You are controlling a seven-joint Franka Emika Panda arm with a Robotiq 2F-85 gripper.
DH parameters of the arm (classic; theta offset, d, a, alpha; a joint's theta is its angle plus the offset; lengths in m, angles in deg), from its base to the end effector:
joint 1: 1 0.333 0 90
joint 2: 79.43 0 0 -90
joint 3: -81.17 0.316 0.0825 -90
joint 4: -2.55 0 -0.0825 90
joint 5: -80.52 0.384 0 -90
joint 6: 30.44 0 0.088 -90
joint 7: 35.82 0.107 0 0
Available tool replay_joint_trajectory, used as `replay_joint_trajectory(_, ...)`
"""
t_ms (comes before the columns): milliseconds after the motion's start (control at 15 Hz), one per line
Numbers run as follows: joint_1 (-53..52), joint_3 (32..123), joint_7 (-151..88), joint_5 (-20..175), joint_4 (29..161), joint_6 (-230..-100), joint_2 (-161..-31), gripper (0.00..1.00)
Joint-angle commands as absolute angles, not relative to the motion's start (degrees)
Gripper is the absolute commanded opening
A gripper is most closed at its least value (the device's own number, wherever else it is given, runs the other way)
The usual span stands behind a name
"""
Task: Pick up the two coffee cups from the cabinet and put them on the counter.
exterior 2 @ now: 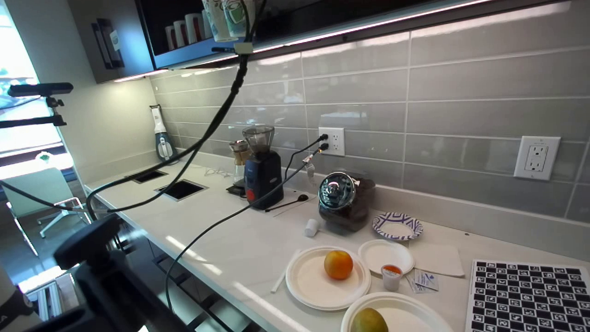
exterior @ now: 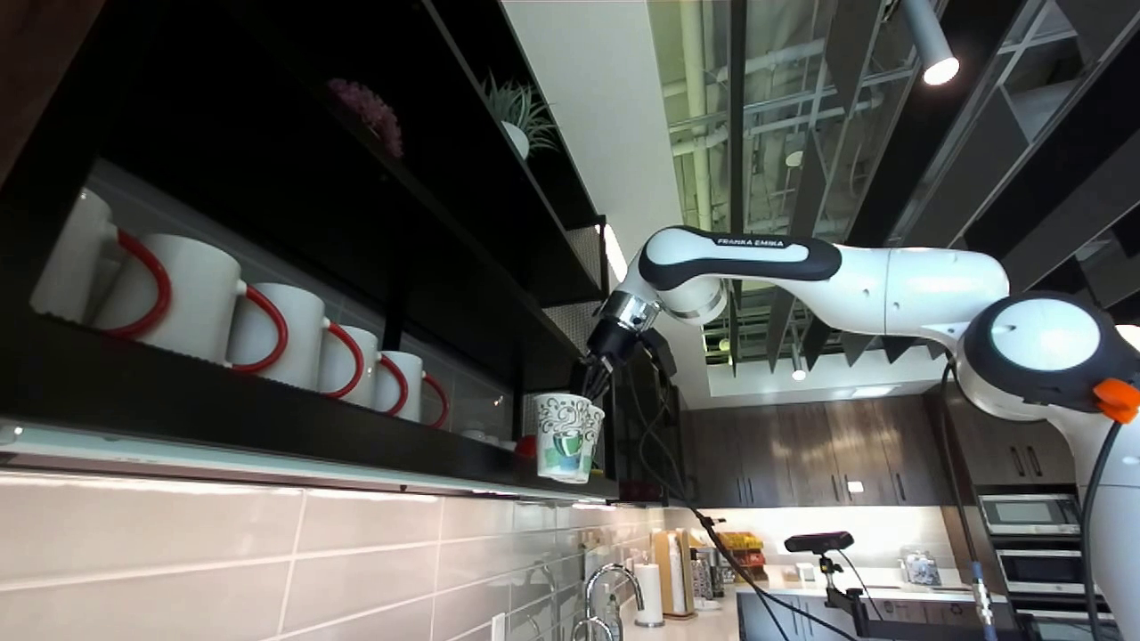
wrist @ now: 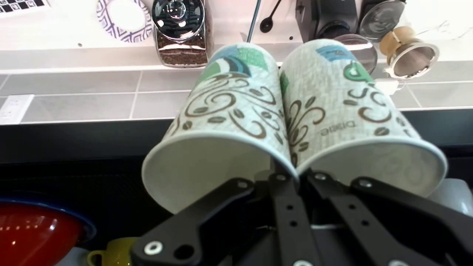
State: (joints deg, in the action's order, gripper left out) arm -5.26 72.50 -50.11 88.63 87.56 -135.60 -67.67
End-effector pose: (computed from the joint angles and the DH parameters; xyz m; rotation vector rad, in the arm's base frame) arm 0.4796 -0.1118 0.8043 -2.9738 -0.0297 -0.8861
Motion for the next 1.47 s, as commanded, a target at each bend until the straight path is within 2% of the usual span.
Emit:
replay_joint_trajectory(0,-5.2,72.6,-49.6,88.2,89.5,-137.1,-66.9,0.06)
replay_joint_trajectory(467,-5.0,72.7,-49.1,88.0,93.6,-138.8,-64.1,0.06)
replay_joint_trajectory(533,-4.8,72.6,-49.7,88.4,94.2,-138.9,-64.4,0.01)
replay_joint_trajectory(600,-5.2,72.8,-48.6,87.4,95.2,-138.3,-64.6,0.01)
replay_joint_trajectory(1400,-5.1,73.4,-48.7,85.4,120.6,-149.0,-60.0,0.01)
